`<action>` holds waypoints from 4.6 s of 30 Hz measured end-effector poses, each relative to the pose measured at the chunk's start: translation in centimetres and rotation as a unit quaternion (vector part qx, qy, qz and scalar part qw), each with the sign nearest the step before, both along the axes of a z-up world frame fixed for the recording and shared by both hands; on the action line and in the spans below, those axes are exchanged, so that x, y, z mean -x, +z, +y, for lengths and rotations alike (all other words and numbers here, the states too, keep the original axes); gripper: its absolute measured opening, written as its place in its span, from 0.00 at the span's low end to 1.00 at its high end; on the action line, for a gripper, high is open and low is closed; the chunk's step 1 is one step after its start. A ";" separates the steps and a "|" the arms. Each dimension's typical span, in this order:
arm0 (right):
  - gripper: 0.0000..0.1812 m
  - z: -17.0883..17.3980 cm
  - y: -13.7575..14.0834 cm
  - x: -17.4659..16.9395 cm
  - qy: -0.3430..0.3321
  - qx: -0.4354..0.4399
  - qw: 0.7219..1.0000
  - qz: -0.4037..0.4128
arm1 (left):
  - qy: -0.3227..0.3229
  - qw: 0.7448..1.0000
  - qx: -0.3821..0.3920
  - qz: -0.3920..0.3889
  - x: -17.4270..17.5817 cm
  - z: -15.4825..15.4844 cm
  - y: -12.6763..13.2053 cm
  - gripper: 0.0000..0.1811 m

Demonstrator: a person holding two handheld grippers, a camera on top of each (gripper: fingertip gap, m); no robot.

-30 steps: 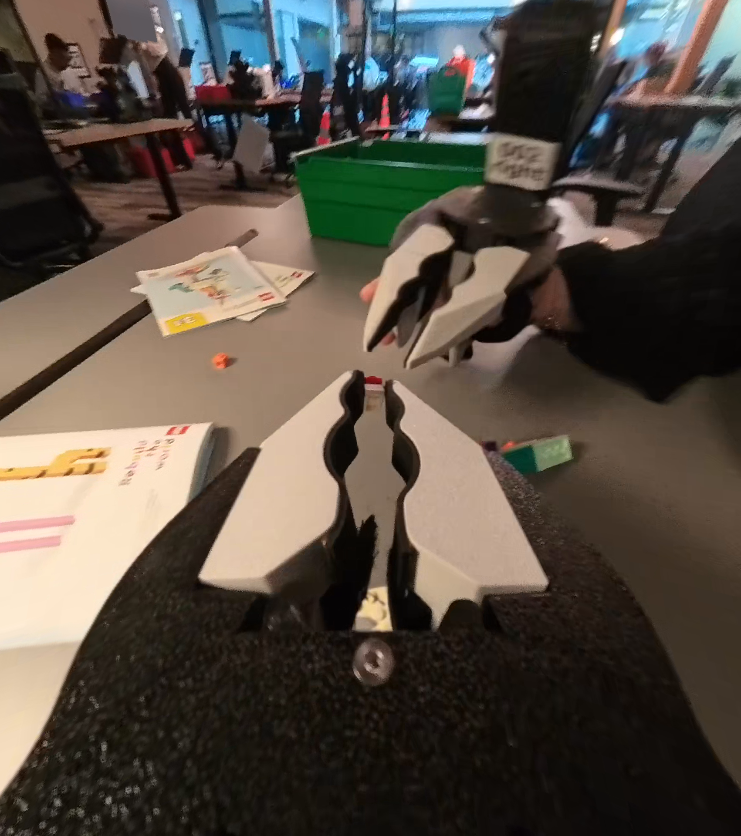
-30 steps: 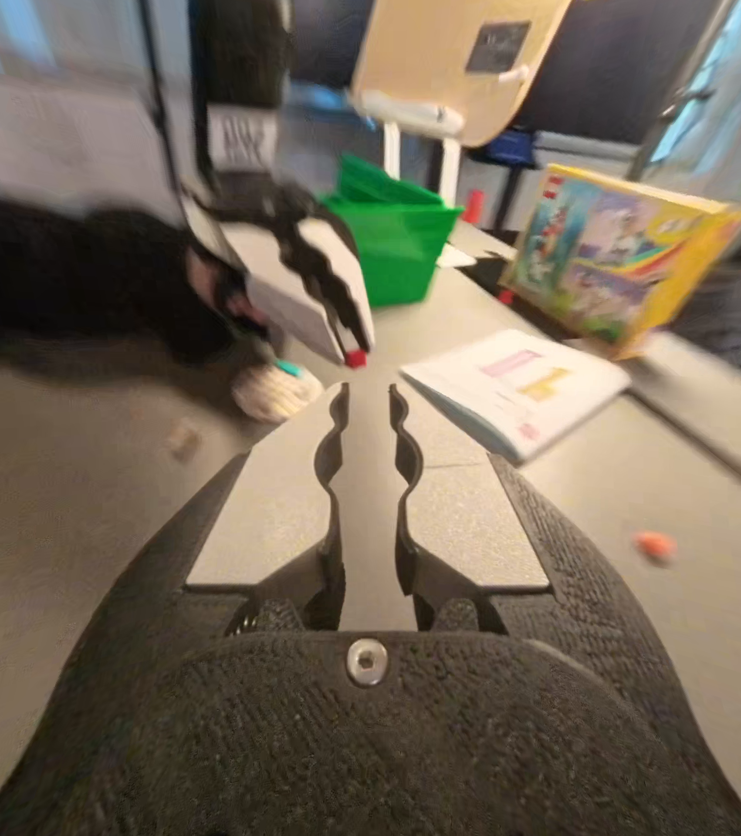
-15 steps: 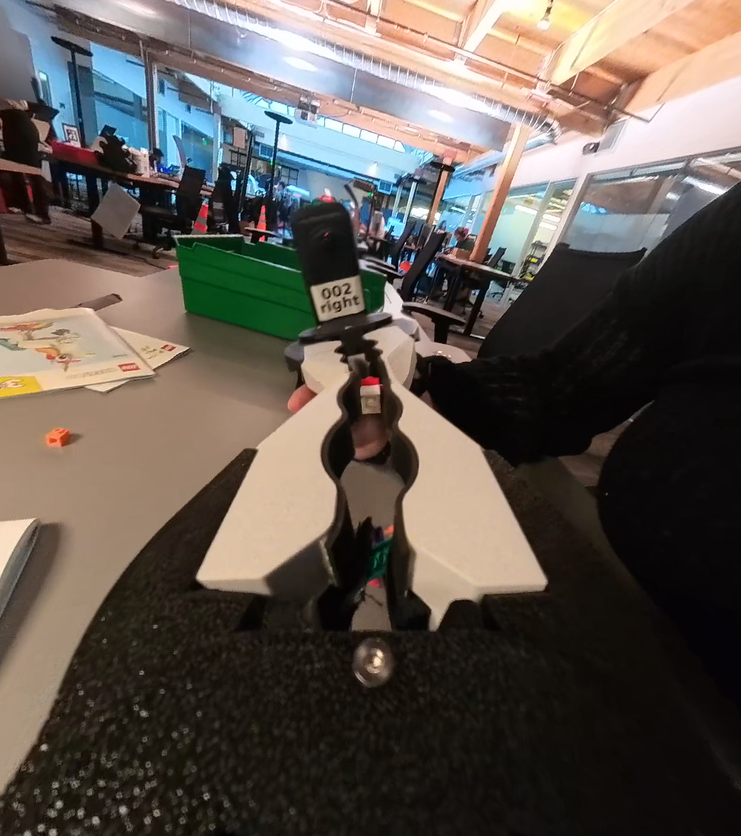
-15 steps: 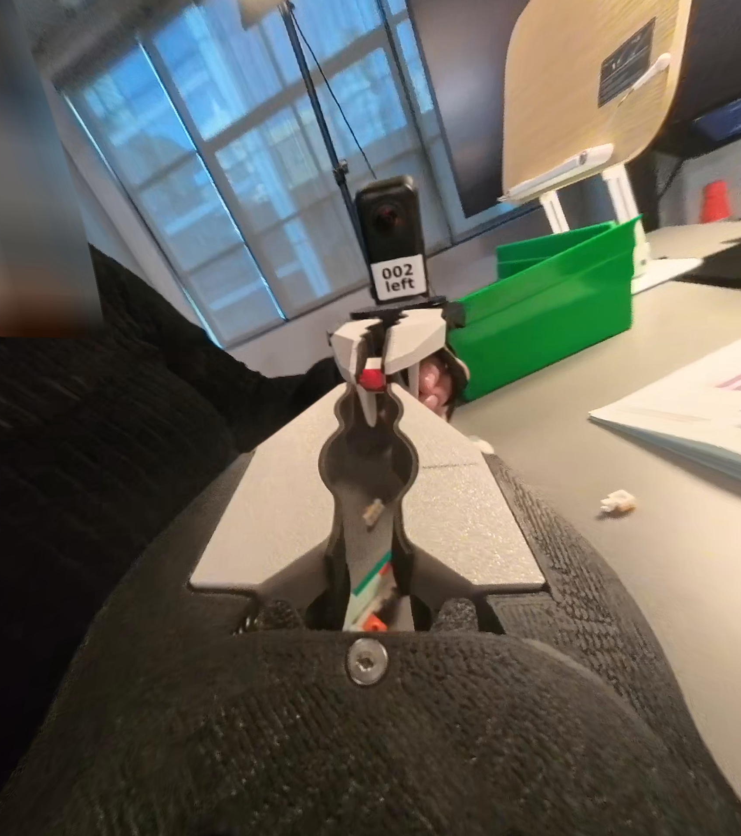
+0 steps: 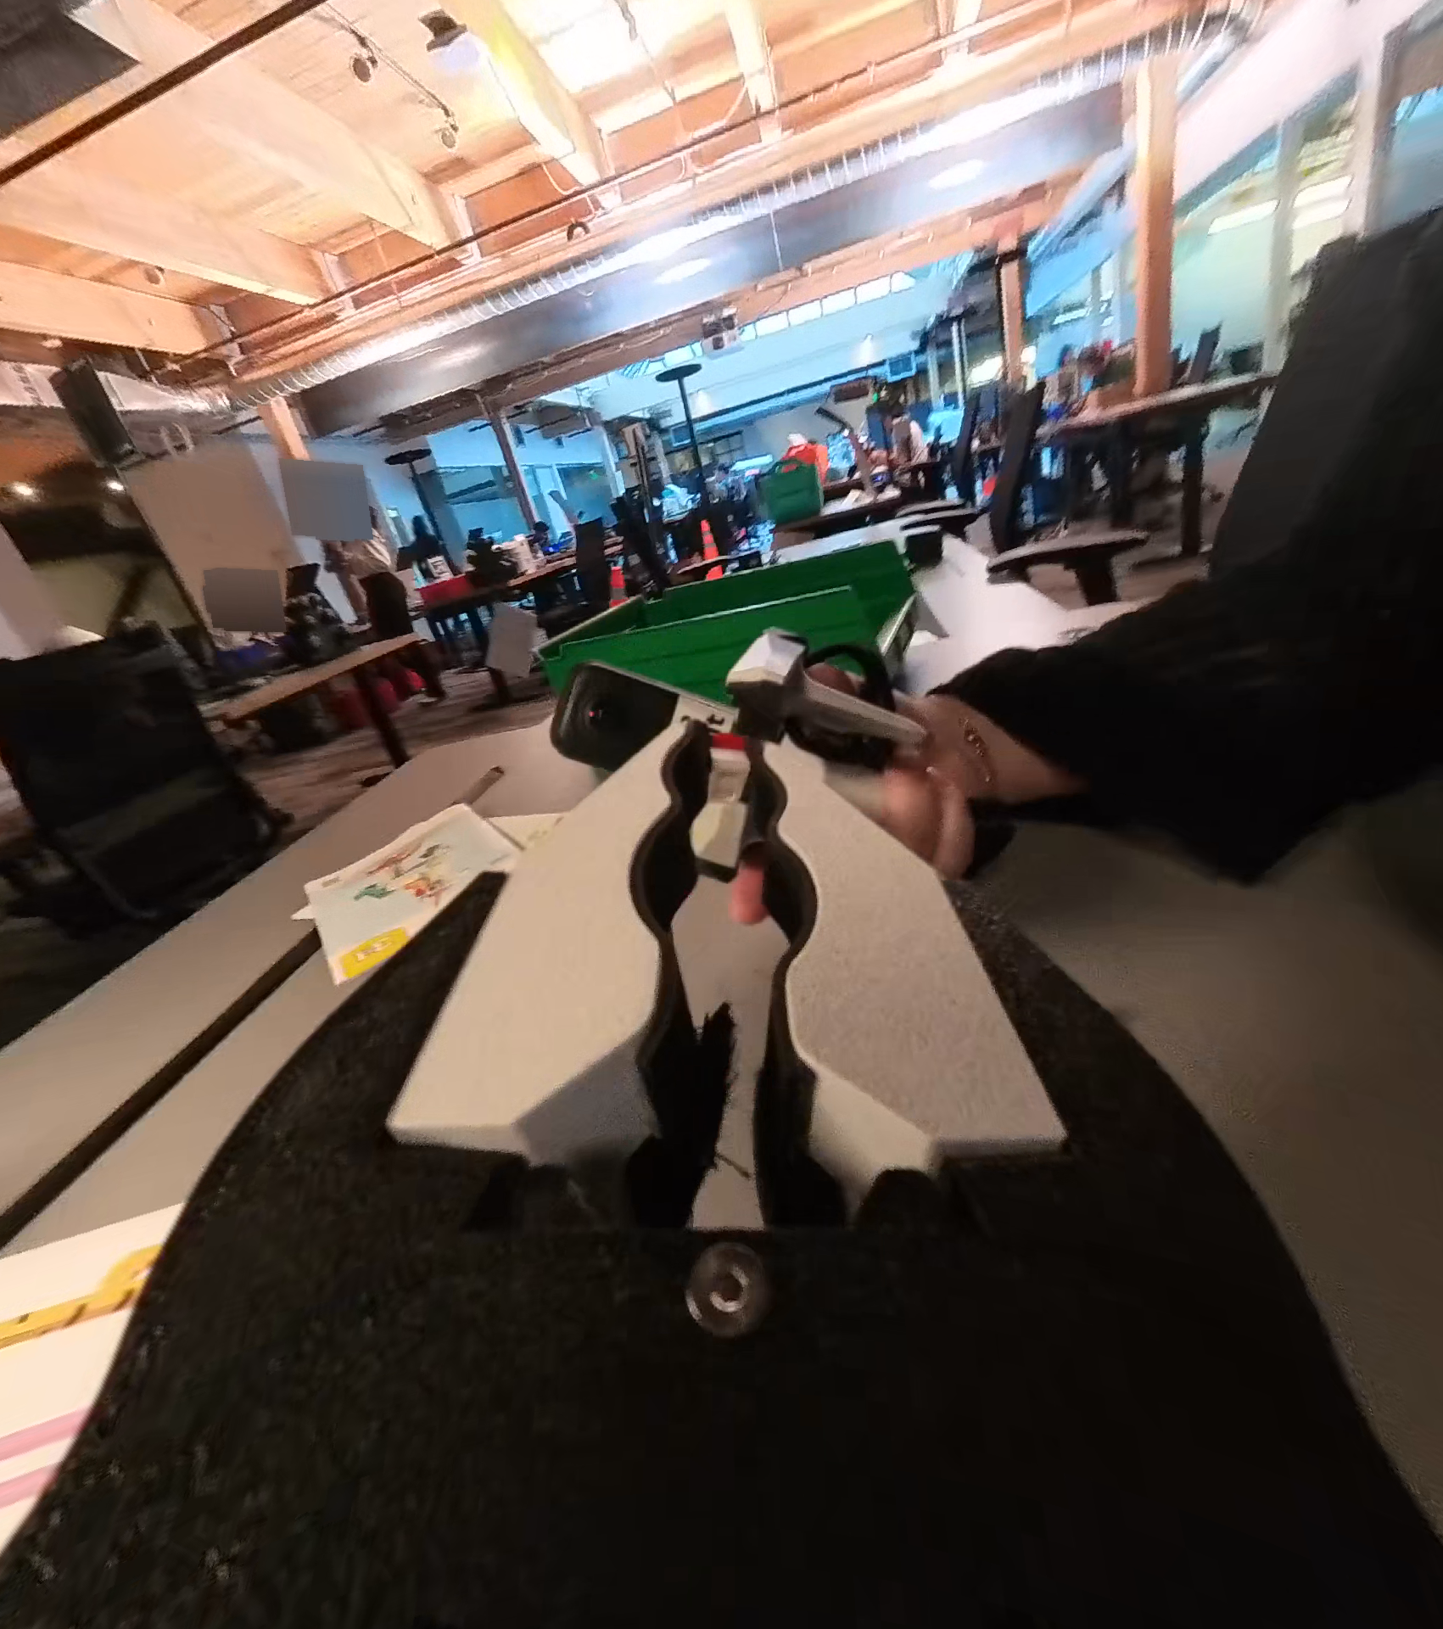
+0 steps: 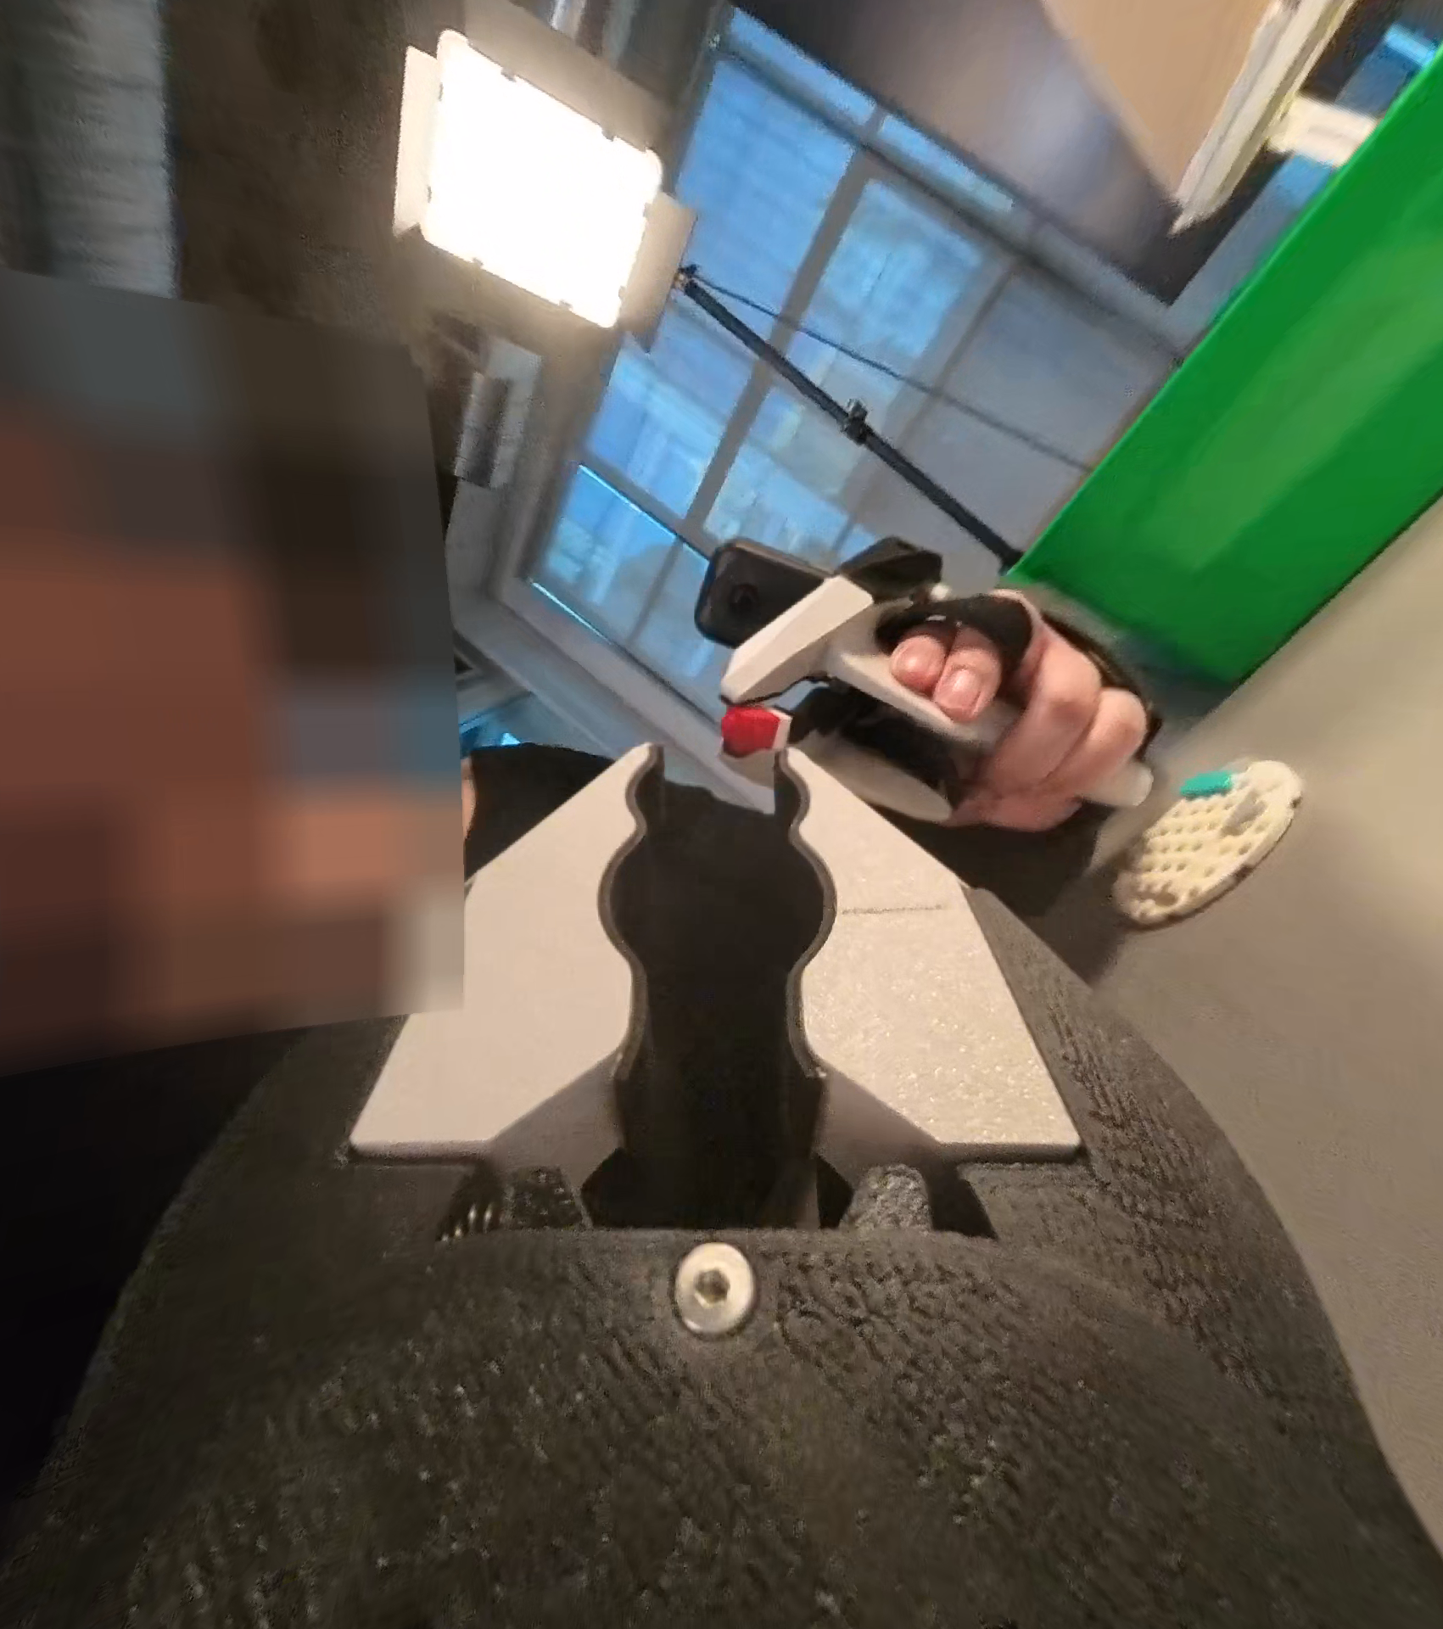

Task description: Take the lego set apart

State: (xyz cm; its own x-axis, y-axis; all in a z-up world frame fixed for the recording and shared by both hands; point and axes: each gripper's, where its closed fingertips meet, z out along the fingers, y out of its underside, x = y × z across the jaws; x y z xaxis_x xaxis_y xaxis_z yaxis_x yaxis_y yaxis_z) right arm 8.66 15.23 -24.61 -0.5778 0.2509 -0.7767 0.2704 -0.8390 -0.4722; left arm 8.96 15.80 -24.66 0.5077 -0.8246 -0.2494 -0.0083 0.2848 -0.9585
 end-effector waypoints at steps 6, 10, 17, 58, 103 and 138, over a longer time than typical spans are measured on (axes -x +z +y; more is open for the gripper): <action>0.08 -0.6 -1.1 0.8 0.002 -0.011 1.000 -0.028 | 0.008 0.999 -0.029 0.041 -0.5 -0.2 -0.8 0.04; 0.07 -0.2 -1.7 0.9 -0.045 -0.093 0.994 -0.029 | 0.025 0.998 -0.023 0.059 -0.3 0.2 -1.4 0.04; 0.07 0.7 -2.3 0.4 -0.172 -0.360 0.917 0.002 | -0.107 0.973 0.197 -0.059 -0.4 -0.7 -1.9 0.20; 0.07 -0.4 -3.8 0.4 -0.188 -0.522 0.832 0.023 | -0.094 0.976 0.195 0.008 -0.3 -0.9 -3.6 0.04; 0.03 6.3 -8.1 1.2 -0.312 -0.841 0.422 -0.132 | 0.153 0.919 0.219 0.291 3.9 4.3 -11.3 0.04; 0.08 9.7 -2.0 -2.2 -0.522 -0.740 0.417 -0.077 | 0.388 0.900 0.181 0.076 19.6 2.3 5.9 0.05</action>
